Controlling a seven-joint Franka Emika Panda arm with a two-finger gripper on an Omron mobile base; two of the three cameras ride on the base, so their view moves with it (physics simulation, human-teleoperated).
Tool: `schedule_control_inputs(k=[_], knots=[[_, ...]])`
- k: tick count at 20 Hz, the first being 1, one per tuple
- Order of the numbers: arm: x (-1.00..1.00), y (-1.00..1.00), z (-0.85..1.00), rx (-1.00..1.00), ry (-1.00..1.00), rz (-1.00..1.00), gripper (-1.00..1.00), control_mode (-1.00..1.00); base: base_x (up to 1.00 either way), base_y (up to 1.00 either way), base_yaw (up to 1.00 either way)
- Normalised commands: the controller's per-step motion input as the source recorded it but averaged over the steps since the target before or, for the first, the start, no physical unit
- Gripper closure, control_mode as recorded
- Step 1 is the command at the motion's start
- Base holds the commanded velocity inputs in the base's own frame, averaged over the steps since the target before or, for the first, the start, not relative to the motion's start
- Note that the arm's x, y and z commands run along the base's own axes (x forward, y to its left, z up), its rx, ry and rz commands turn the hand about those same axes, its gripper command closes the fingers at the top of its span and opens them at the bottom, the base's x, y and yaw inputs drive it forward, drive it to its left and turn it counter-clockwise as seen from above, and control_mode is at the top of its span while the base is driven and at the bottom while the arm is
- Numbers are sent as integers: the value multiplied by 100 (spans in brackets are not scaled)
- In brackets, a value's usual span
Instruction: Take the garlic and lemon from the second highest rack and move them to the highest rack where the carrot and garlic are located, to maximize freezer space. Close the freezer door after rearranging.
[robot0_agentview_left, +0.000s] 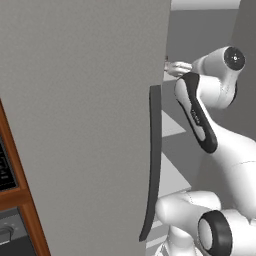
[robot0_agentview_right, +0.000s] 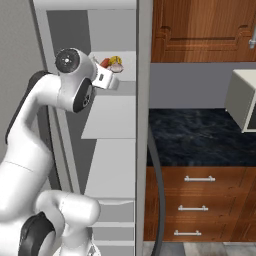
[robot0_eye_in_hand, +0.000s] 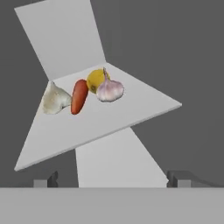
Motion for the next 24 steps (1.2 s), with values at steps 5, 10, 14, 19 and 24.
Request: schedule_control_inputs(k=[5, 10, 14, 19, 24], knots=[[-81, 1, 2, 0, 0, 0, -100, -100, 0, 0, 0], [-93, 11, -14, 0, 0, 0, -100, -100, 0, 0, 0], [-96, 16, -39, 0, 0, -4, -100, -100, 0, 0, 0], [-98, 31, -62, -4, 0, -15, -100, -100, 0, 0, 0], [0, 0, 0, 0, 0, 0, -100, 100, -100, -5, -21]])
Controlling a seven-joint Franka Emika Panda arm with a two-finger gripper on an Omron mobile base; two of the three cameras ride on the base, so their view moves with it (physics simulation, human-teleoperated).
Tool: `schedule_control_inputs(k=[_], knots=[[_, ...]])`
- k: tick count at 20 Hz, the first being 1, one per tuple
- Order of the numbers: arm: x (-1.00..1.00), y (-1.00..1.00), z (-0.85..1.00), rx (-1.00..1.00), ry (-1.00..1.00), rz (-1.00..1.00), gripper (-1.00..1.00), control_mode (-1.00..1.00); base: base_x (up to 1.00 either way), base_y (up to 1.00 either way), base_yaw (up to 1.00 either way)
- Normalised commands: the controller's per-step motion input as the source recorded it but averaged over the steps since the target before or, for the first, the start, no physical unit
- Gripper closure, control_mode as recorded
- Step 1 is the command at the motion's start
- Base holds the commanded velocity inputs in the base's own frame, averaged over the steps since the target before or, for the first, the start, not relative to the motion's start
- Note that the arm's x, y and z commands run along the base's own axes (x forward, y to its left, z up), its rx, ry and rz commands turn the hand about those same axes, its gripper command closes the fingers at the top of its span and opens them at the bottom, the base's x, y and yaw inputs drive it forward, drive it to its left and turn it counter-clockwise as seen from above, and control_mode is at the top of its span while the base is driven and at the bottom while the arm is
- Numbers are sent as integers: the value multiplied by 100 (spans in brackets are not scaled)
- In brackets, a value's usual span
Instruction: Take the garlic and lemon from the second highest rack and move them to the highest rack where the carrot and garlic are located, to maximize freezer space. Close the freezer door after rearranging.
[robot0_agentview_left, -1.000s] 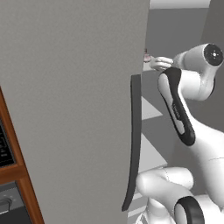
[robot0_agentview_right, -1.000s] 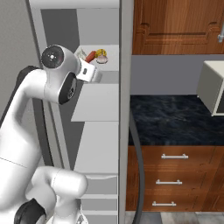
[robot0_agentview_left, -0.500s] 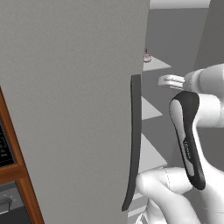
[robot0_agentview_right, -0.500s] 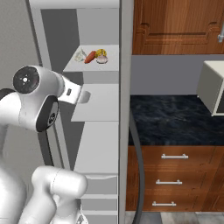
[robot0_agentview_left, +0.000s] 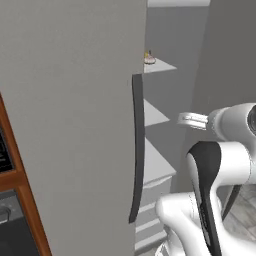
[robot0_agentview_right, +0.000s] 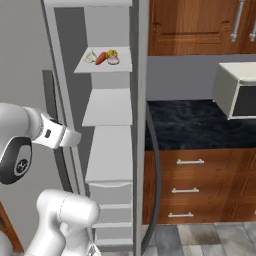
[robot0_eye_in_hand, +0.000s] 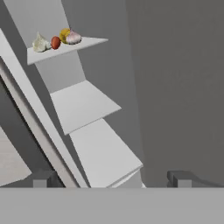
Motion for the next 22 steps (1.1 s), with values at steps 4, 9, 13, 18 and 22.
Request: schedule_control_inputs(k=[4, 9, 13, 18, 22], knots=[[0, 0, 0, 0, 0, 0, -100, 100, -87, -68, -35], [0, 0, 0, 0, 0, 0, -100, 100, -77, -79, -10], [0, 0, 0, 0, 0, 0, -100, 100, -100, -5, 0], [0, 0, 0, 0, 0, 0, -100, 100, -100, 6, 25], [0, 0, 0, 0, 0, 0, -100, 100, -98, -31, -45]])
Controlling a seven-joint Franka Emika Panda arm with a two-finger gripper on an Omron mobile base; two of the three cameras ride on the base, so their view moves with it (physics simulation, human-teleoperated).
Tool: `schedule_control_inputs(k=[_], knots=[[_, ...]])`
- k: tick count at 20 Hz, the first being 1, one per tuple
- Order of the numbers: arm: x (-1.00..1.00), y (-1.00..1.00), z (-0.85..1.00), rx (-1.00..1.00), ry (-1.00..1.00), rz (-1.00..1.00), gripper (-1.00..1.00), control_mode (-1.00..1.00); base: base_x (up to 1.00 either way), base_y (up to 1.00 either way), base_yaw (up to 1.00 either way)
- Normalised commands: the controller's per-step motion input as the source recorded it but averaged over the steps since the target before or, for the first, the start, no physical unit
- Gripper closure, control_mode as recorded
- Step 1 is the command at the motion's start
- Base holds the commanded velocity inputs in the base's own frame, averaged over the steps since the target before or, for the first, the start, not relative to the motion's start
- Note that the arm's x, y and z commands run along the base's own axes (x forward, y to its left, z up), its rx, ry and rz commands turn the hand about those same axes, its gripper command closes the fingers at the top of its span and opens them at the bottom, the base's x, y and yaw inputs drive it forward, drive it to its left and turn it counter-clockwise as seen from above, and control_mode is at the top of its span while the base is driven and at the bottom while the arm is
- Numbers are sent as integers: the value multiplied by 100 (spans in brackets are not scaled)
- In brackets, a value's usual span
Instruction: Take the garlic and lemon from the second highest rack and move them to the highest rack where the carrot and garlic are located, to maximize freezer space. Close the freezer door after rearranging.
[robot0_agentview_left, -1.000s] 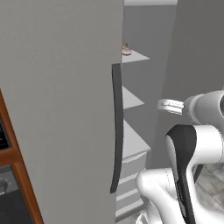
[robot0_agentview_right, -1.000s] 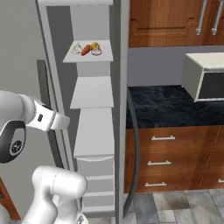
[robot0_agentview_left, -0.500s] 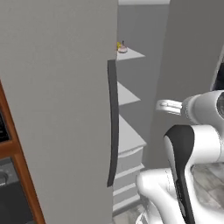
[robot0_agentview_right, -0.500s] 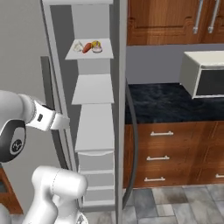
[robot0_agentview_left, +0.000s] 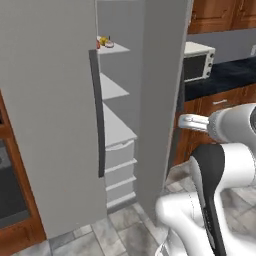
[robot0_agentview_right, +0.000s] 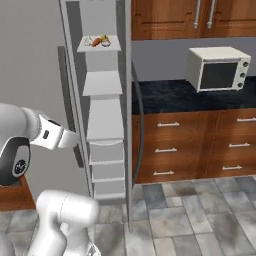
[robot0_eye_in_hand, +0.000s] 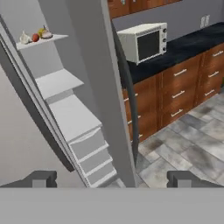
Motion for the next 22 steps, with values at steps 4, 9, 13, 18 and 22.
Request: schedule_control_inputs(k=[4, 9, 13, 18, 22], knots=[[0, 0, 0, 0, 0, 0, -100, 100, -54, -72, -48], [0, 0, 0, 0, 0, 0, -100, 100, 26, -79, 0], [0, 0, 0, 0, 0, 0, -100, 100, 57, -83, 4], [0, 0, 0, 0, 0, 0, -100, 100, 84, -55, 48], [0, 0, 0, 0, 0, 0, -100, 100, 90, -46, 64]])
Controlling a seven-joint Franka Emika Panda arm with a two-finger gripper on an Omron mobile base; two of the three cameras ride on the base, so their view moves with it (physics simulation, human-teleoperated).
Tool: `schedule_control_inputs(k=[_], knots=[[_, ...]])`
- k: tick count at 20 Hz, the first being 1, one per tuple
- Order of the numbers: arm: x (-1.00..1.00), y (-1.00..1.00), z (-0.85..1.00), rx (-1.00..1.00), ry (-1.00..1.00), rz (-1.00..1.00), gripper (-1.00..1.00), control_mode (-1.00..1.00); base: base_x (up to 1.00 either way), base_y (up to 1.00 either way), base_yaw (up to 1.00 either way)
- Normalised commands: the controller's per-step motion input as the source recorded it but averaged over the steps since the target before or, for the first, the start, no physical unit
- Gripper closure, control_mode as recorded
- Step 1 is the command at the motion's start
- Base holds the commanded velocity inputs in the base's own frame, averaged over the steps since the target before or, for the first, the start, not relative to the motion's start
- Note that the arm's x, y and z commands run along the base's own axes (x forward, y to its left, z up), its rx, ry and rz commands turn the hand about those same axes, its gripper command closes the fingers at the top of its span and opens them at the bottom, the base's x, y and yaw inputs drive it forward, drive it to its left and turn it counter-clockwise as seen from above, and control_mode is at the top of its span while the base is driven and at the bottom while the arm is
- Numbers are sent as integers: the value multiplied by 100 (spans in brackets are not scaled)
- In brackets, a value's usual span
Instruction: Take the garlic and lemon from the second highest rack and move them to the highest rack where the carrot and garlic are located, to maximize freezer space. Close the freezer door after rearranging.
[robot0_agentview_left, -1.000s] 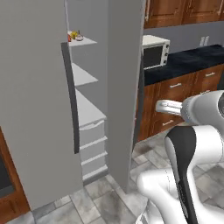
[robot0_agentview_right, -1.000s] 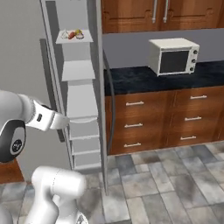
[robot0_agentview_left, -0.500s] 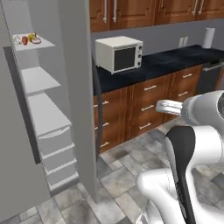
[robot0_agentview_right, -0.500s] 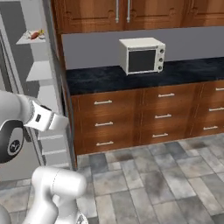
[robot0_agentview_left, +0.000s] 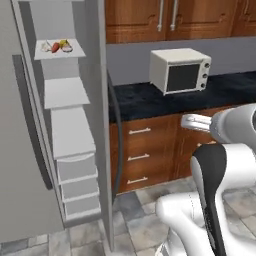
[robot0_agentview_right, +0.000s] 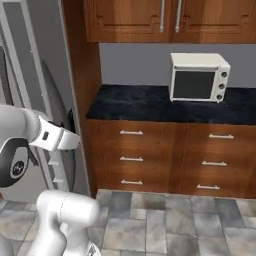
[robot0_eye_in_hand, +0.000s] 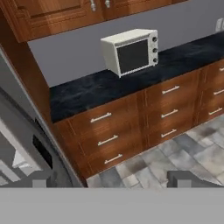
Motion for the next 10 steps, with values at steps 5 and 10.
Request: schedule_control_inputs(k=[5, 10], knots=[[0, 0, 0, 0, 0, 0, -100, 100, 85, -58, 69], [0, 0, 0, 0, 0, 0, -100, 100, 75, -65, 72]])
